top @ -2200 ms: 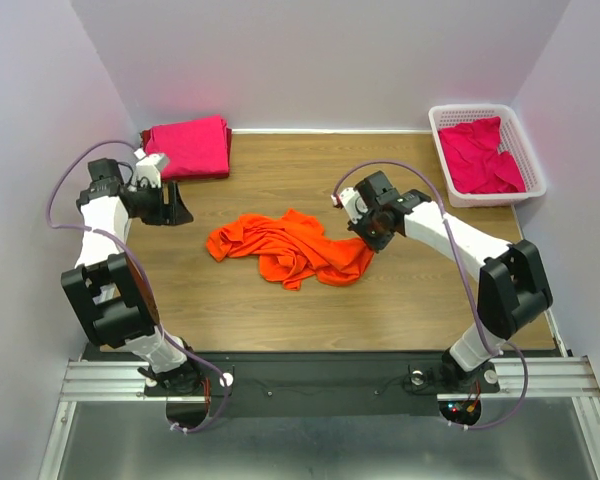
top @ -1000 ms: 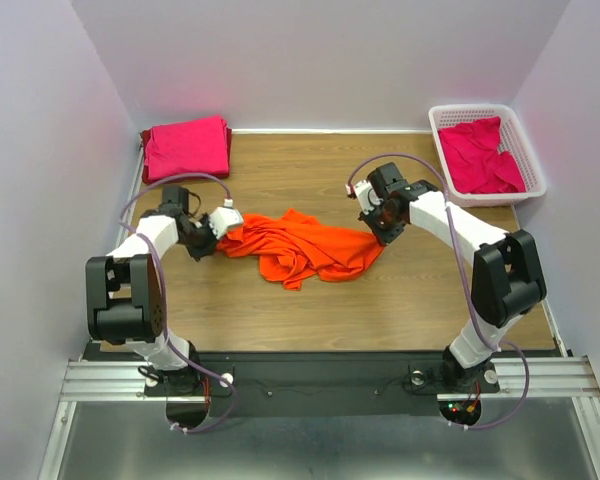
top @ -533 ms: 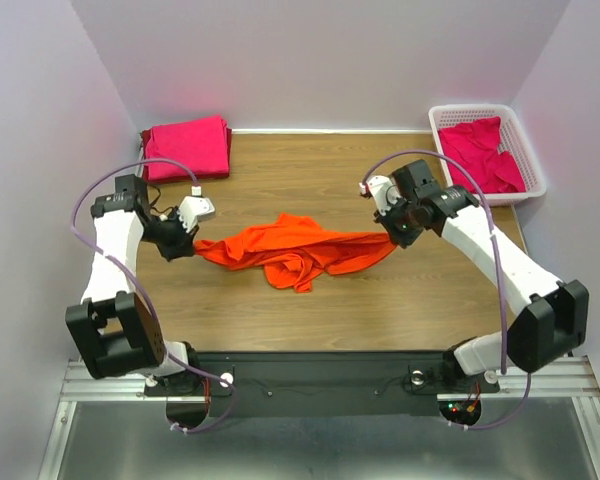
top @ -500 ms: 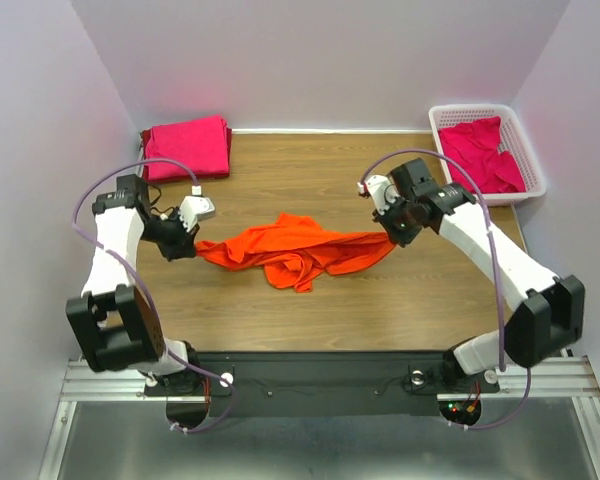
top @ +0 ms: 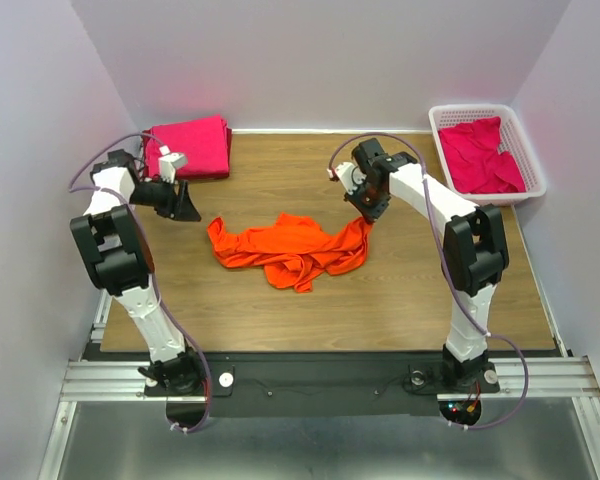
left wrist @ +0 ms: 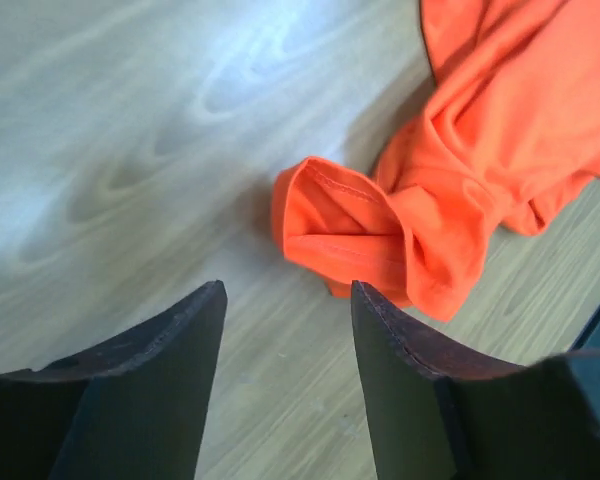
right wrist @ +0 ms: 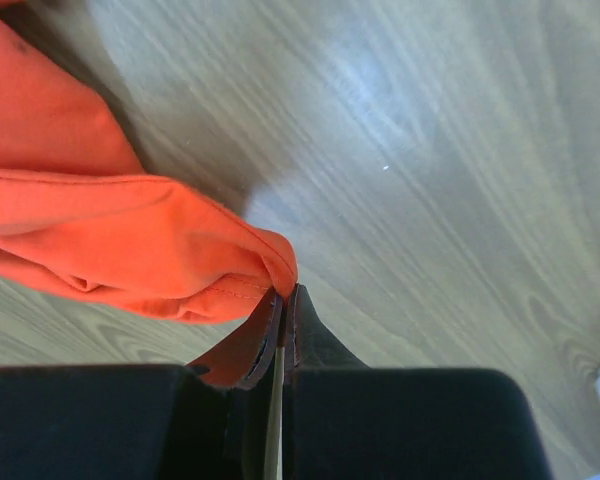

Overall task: Fold and stack the t-shirts
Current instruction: Flatten the tshirt out

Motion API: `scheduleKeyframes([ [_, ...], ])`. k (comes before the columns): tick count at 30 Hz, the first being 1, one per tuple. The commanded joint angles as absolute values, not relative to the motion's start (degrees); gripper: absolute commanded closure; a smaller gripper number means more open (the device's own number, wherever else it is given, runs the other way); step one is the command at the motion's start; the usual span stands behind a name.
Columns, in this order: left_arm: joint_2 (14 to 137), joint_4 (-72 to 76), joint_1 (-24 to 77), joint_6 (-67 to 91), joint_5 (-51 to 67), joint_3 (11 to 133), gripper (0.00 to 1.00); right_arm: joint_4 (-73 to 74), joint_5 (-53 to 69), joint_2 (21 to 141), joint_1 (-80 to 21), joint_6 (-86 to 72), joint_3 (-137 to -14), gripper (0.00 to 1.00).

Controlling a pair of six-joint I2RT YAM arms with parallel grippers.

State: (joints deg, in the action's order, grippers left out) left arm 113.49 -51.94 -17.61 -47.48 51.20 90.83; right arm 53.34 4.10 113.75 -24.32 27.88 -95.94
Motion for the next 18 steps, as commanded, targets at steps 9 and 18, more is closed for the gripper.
scheduleKeyframes([
  [9,103.55,-49.04,-25.49,-72.46,50.27,80.53,0.28,52.74,3.87,115.93,-21.97,26.46,-100.90,0.99],
  [18,95.36,-51.24,-15.04,-72.26,46.41,71.46,0.34,52.82,4.57,115.05,-21.88,25.40,-100.11,0.99],
])
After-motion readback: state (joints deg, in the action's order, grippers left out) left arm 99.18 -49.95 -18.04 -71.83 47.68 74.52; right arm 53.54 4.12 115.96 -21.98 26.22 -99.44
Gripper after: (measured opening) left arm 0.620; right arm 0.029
